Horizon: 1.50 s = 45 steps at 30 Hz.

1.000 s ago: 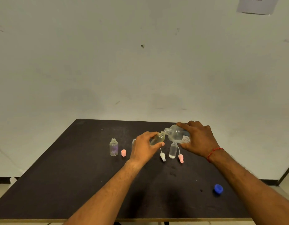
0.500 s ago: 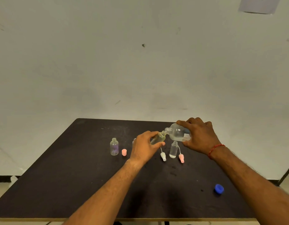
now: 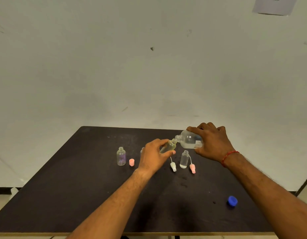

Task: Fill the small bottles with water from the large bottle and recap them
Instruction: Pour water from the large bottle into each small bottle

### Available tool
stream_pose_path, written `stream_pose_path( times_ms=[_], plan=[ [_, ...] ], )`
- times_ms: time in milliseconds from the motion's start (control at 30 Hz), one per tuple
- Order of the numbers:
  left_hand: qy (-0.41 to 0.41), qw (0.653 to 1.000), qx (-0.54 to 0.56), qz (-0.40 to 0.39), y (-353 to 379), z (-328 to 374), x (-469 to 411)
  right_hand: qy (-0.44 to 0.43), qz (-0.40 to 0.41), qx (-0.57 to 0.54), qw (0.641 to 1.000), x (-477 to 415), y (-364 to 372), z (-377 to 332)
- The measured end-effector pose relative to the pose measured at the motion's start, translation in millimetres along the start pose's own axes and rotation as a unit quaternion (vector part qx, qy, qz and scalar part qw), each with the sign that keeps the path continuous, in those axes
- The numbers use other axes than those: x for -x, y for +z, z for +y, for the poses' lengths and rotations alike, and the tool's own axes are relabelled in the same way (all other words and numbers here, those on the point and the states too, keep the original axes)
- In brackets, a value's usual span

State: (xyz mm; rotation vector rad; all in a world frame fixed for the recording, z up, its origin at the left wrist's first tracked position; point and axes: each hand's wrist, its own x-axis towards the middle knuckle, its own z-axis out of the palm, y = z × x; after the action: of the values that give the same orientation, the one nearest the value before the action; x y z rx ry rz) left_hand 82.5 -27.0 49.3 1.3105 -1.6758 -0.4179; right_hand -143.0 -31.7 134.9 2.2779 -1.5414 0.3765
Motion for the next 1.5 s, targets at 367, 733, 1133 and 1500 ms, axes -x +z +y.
stream_pose_path(
  times_ms=[367, 733, 1133, 1500],
  plan=[
    [-0.004, 1.000, 0.006, -0.005, 1.1, 0.5, -0.4, -0.004, 0.001, 0.022, 1.000, -2.4, -0.7, 1.5],
    [-0.005, 1.000, 0.005, 0.000, 0.3, 0.8, -1.2, -0.004, -0.001, 0.031, 1.000, -5.6, -3.3, 0.7],
    [-0.010, 1.000, 0.008, 0.004, 2.4, -0.1, -0.9, -0.007, 0.000, 0.036, 0.999, -6.4, -3.1, 1.2],
    [-0.009, 1.000, 0.000, 0.000, 3.4, 0.4, -0.9, -0.009, 0.002, 0.041, 0.999, -5.5, -3.2, 2.5]
  ],
)
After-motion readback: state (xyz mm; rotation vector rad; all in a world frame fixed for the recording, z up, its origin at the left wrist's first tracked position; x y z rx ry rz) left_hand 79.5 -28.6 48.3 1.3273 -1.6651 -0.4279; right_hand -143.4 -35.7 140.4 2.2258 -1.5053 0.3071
